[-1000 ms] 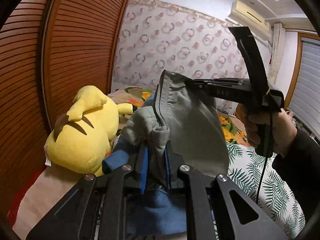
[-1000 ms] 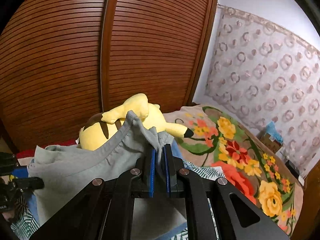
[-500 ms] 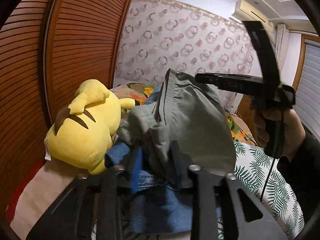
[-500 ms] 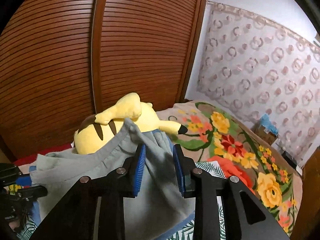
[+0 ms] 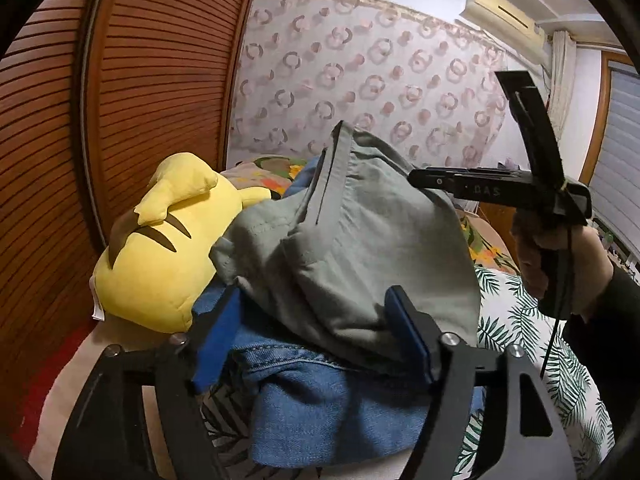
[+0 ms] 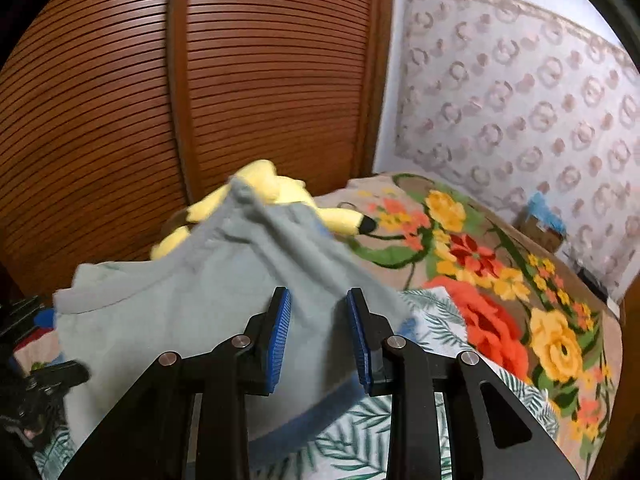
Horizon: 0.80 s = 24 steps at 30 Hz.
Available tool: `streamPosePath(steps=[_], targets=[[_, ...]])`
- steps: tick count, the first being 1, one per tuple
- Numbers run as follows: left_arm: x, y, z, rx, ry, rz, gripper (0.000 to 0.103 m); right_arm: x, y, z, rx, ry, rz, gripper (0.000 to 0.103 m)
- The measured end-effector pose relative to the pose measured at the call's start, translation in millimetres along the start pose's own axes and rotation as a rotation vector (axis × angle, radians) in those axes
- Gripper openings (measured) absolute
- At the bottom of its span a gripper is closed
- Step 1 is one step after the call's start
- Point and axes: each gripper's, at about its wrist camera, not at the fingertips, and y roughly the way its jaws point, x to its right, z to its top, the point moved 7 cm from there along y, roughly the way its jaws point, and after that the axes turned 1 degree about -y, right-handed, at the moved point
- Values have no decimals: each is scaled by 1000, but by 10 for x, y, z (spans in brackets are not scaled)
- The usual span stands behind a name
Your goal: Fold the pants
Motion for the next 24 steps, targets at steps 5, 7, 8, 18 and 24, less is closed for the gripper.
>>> streamPosePath(steps=[5, 7, 8, 18, 24], targets=[[-7, 0, -2, -15, 0, 17, 75, -36, -9, 30, 0, 34, 14, 37], [1, -19, 4, -19, 10, 32, 75, -79, -84, 1, 9, 32, 4, 37], [7, -34, 6, -20, 15, 39, 75, -110, -124, -13, 12, 31, -1, 37], [107, -370, 10, 9, 63, 42, 83, -402, -725, -205, 49, 74, -11, 42], [187, -593, -27, 8, 79, 22, 101, -542, -1047, -335, 76, 96, -33, 54]])
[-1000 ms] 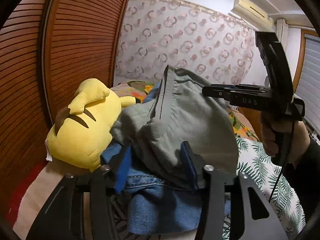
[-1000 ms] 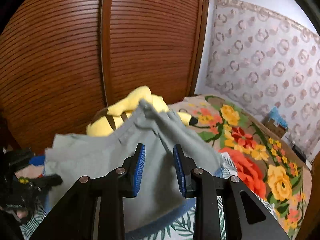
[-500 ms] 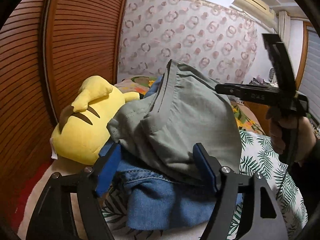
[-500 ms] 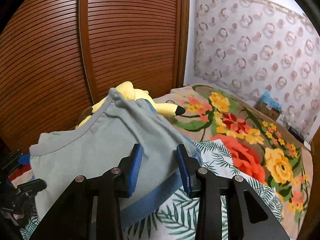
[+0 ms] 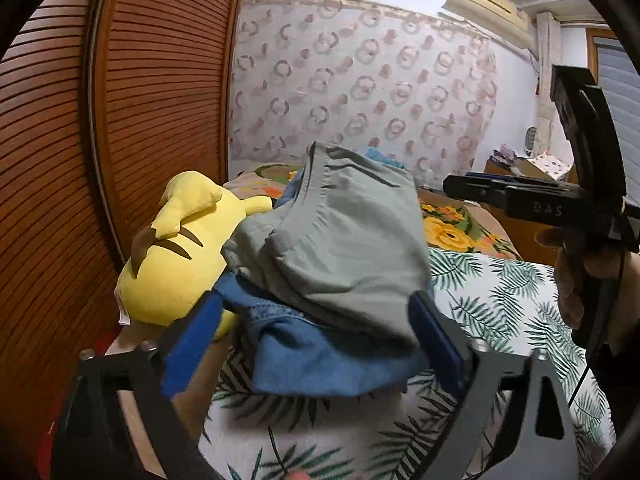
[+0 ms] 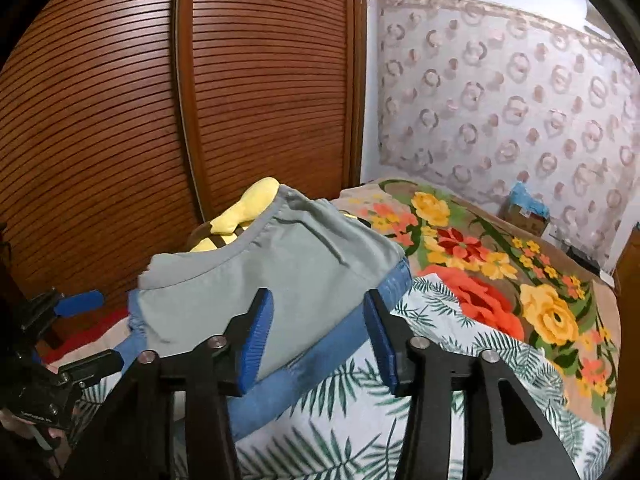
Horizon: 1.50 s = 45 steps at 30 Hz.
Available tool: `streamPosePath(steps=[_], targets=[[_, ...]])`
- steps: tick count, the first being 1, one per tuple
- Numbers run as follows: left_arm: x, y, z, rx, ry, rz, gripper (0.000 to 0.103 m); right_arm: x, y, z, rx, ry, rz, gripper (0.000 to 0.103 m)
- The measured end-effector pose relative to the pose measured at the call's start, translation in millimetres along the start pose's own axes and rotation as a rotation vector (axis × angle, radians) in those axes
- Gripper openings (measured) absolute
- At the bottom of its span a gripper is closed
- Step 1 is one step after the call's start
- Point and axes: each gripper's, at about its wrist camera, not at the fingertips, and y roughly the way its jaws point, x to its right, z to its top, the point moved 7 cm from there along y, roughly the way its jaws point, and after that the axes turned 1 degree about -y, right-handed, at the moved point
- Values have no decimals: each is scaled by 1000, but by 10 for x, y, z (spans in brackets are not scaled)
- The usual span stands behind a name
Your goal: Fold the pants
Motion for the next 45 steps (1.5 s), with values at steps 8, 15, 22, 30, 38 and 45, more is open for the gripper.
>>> streamPosePath(steps=[8, 15, 22, 30, 38, 45], targets=[[138, -292, -36, 17, 48, -19, 102, -167, -414, -218, 25, 33, -26, 73], [278, -515, -85, 33, 80, -41, 102, -289, -859, -486, 40, 77, -73, 73], [591, -687, -169, 34, 129, -94, 102, -393, -1332, -804, 49, 103, -139, 73], [916, -870, -229, 35, 168, -121, 102, -506, -1831, -969, 78, 147, -219, 73], [1219, -1041, -335, 33, 196, -161, 102, -802, -2144, -1175, 89, 175, -296, 73], [1446, -1119, -437, 20, 215, -181, 102, -925, -2432, -1406, 103, 239, -349, 73]])
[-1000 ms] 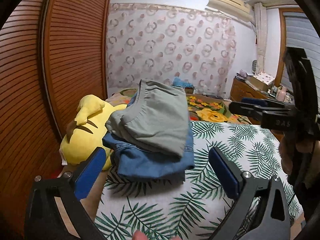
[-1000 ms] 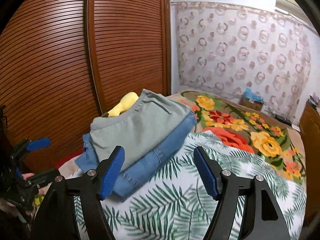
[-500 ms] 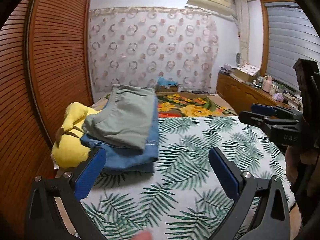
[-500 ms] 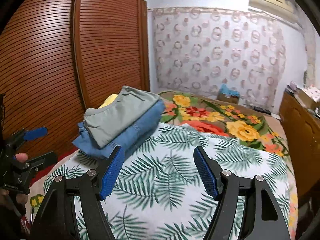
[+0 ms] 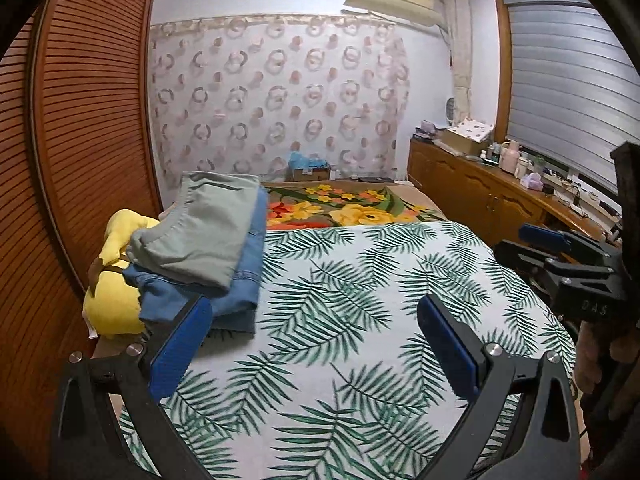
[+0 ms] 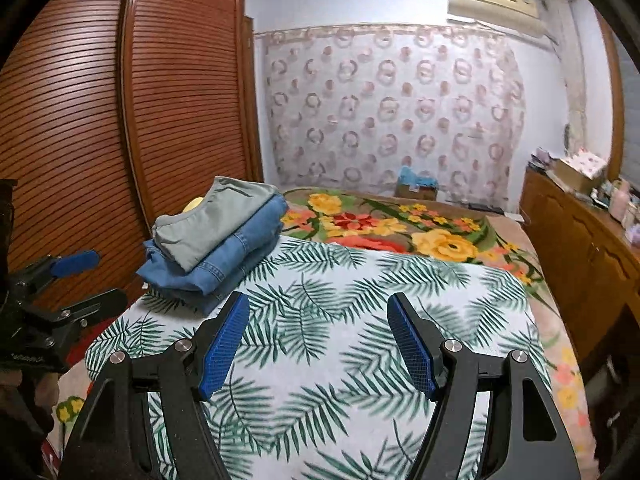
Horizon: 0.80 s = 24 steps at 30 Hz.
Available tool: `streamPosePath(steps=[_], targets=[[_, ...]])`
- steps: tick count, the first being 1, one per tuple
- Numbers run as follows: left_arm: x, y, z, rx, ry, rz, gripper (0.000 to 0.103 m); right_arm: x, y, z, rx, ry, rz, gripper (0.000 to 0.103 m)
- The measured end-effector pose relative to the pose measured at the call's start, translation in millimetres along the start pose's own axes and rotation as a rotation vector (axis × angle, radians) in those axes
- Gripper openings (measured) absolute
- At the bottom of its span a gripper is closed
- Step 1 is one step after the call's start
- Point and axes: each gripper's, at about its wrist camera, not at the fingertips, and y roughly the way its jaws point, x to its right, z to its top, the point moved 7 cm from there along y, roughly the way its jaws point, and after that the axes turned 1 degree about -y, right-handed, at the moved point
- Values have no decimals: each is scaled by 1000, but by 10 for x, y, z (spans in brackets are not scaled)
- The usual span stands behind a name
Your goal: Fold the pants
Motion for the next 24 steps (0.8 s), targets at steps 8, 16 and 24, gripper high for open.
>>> streamPosePath(steps=[8, 16, 24], targets=[[330, -45, -63, -5, 28, -38, 102, 19, -235, -107, -8, 60, -67, 73], [574, -198, 4, 27, 53, -68, 102, -119, -395, -54, 15, 77, -118, 73], [596, -417, 115, 75, 55, -74, 102, -226, -596, -91, 67, 82, -135, 73]])
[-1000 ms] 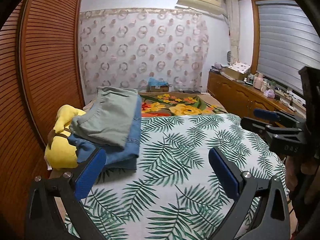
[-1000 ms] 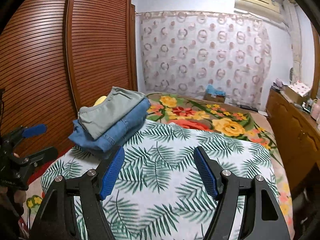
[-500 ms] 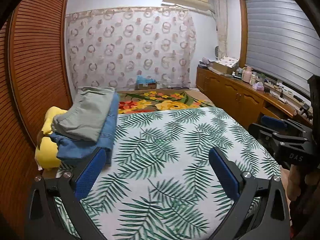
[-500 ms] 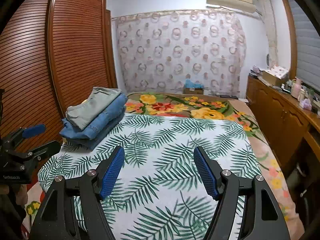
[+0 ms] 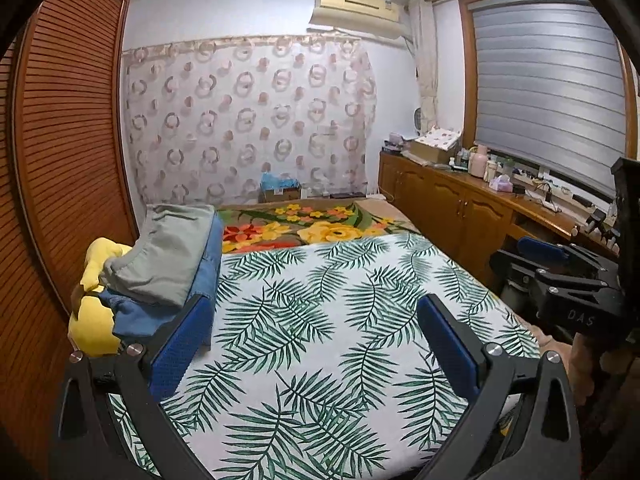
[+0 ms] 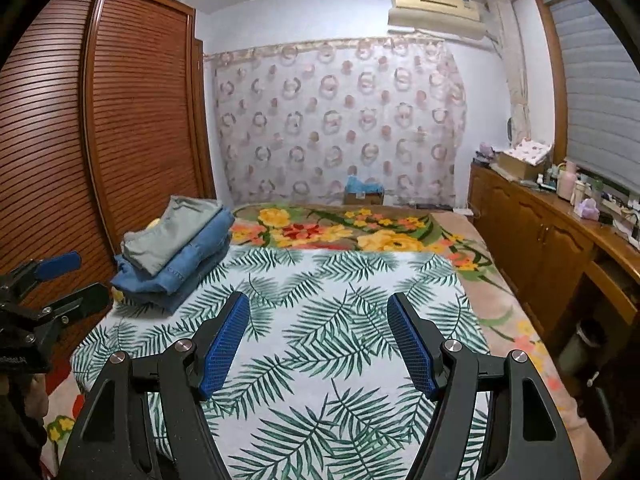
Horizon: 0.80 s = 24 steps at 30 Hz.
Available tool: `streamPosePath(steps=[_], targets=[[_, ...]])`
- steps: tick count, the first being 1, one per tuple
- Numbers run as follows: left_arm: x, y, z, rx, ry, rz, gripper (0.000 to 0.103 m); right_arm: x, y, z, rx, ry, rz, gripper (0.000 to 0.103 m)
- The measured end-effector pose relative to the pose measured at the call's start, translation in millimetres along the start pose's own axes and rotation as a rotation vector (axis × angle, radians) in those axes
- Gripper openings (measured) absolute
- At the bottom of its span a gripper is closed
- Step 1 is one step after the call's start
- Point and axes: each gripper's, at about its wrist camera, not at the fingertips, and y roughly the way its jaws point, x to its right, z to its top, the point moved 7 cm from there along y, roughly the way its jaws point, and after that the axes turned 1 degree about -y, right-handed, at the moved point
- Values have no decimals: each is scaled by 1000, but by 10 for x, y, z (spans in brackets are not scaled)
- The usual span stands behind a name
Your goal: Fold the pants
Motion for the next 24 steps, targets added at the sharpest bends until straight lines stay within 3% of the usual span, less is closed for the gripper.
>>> streamPosePath(steps=[24], targets=[[-90, -224, 130, 41, -10, 21, 102, 52, -140, -167, 46, -3, 15, 73]])
